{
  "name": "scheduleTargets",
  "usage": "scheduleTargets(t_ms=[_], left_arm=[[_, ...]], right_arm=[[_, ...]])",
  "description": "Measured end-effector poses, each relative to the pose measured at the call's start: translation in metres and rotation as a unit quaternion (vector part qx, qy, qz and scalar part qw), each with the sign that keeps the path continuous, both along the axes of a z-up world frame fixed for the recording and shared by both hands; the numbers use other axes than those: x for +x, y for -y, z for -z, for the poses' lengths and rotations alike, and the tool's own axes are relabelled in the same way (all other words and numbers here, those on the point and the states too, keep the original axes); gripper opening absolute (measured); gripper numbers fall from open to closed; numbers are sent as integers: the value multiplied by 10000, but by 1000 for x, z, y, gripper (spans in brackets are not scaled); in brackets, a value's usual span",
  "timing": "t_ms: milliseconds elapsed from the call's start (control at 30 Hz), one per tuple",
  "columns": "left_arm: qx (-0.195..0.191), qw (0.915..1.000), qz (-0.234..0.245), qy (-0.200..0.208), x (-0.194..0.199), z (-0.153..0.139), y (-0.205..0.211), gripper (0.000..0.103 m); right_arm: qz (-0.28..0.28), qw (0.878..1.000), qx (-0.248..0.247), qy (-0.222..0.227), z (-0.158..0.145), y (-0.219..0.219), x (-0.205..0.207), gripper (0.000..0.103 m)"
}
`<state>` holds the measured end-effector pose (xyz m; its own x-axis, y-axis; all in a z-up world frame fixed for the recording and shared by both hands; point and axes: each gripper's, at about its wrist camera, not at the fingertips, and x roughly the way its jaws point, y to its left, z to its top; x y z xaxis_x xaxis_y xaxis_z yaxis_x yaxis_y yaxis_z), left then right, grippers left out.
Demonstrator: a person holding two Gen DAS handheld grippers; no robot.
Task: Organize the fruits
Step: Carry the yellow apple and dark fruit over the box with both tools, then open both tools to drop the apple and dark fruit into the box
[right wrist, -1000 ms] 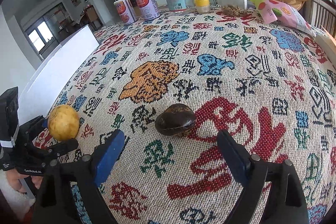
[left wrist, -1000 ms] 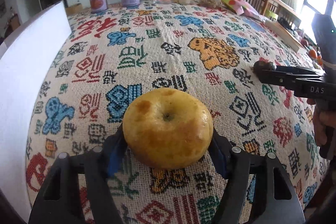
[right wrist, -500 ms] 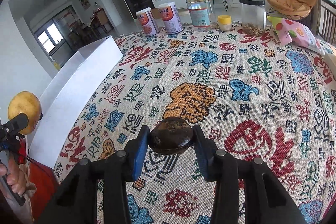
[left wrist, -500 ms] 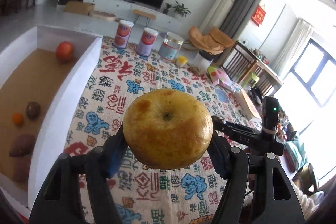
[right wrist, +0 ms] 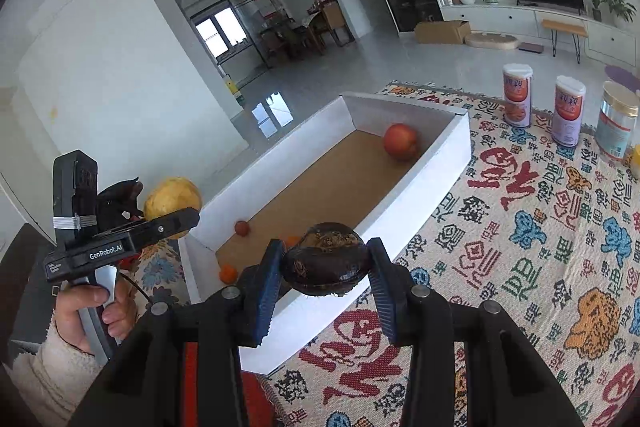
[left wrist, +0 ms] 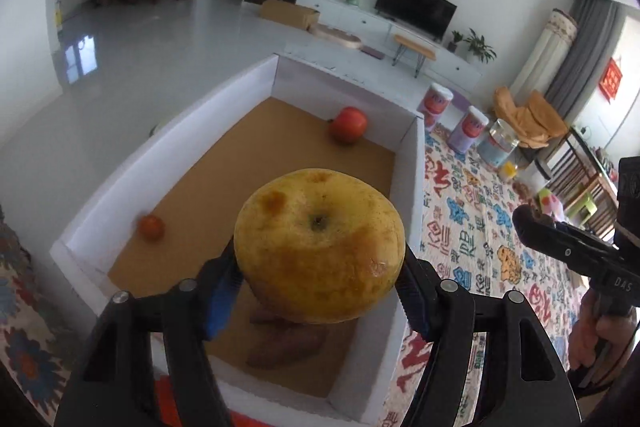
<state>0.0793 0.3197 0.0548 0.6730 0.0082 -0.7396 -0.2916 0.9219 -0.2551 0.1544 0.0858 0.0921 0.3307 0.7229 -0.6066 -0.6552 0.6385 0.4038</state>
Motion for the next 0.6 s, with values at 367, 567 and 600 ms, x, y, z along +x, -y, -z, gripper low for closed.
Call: scheduleTargets(t_ms=[367, 567, 600], left_arm=[[-54, 9932, -435, -1078, 37, 86, -29, 74], [317, 9977, -377, -472, 25, 57, -22, 93], [505, 9974, -355, -379, 21, 50, -16, 93]], right_arm=[[-195, 9808, -1943, -19, 70, -146, 63, 47], [360, 9882, -1489, -78, 49, -124, 81, 80], [465, 9884, -1443, -28, 41, -119, 80, 85]])
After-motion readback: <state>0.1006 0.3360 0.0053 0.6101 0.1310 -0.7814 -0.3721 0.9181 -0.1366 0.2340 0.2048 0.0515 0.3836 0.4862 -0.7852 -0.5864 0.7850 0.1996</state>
